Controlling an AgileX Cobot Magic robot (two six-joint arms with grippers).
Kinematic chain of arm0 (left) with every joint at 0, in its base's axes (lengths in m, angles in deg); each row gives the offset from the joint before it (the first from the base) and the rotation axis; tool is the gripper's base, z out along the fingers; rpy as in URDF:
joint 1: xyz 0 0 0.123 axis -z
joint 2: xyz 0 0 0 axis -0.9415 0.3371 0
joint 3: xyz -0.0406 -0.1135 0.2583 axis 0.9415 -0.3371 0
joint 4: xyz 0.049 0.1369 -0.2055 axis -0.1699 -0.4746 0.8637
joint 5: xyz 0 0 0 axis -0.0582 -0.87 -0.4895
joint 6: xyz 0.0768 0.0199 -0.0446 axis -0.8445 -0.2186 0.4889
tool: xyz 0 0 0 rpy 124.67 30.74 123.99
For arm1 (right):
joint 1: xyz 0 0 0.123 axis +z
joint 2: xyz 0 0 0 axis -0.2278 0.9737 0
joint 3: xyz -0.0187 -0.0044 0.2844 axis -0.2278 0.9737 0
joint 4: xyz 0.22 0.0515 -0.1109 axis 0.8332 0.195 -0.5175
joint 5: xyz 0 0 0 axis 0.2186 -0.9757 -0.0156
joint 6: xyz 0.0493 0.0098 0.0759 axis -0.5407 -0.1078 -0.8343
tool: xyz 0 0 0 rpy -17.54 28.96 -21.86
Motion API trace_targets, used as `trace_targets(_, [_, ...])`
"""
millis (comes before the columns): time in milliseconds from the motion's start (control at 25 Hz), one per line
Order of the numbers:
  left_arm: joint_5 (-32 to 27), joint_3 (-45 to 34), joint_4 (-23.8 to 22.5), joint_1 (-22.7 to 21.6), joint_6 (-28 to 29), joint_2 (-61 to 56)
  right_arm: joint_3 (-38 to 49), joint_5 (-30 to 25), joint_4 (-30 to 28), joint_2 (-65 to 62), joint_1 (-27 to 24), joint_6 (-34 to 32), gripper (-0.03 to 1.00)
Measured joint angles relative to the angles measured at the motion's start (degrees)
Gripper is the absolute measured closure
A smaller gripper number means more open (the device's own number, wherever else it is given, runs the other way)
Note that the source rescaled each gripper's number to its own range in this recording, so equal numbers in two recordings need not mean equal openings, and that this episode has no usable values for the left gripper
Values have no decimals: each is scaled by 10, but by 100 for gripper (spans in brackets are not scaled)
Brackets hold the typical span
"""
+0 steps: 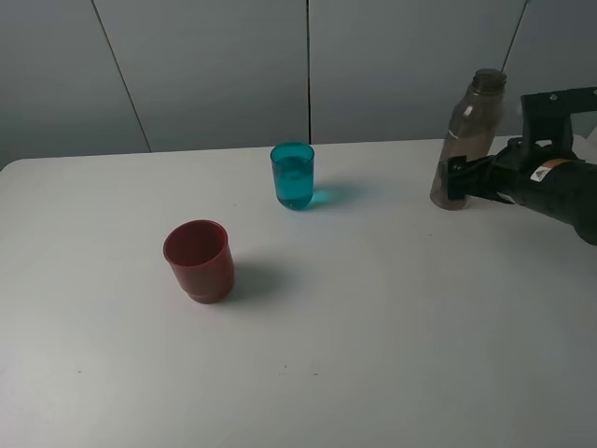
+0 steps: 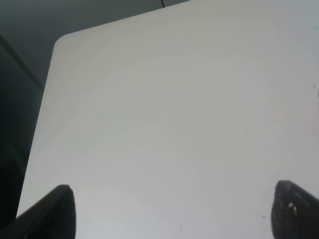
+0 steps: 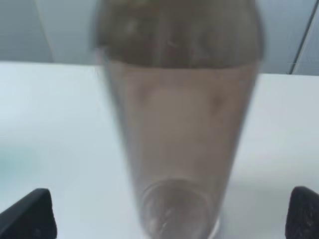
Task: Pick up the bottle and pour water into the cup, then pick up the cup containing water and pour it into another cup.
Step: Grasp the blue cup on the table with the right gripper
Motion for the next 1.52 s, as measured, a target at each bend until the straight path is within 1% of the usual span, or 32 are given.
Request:
trace_targets(120, [0, 0, 0, 0, 0, 0, 24, -27, -85, -45, 3, -43, -3])
trace_targets(280, [0, 0, 0, 0, 0, 0, 40, -68, -143, -71, 5, -107, -3])
trace_targets(360, [0, 0, 0, 0, 0, 0, 43, -78, -186, -71, 9, -132, -3])
trace_targets(440, [0, 0, 0, 0, 0, 0, 43, -74, -215, -71, 20, -141, -3])
trace_targets(520, [0, 0, 0, 0, 0, 0, 43, -55, -226, -71, 36, -144, -3])
trace_targets(640, [0, 0, 0, 0, 0, 0, 43, -6, -228, -65, 56, -139, -3])
trace_targets(680, [0, 0, 0, 0, 0, 0, 39, 3, -228, -59, 62, -136, -3])
trace_targets(920, [0, 0, 0, 0, 0, 0, -17, 10, -228, 7, 105, -123, -3])
trace_targets(1200, [0, 0, 0, 0, 0, 0, -110, 15, -228, 102, 160, -102, -3])
trace_targets(1360, [0, 0, 0, 0, 0, 0, -163, 15, -228, 158, 177, -100, -3])
trace_targets(1520, [0, 0, 0, 0, 0, 0, -212, 15, -228, 207, 181, -99, -3])
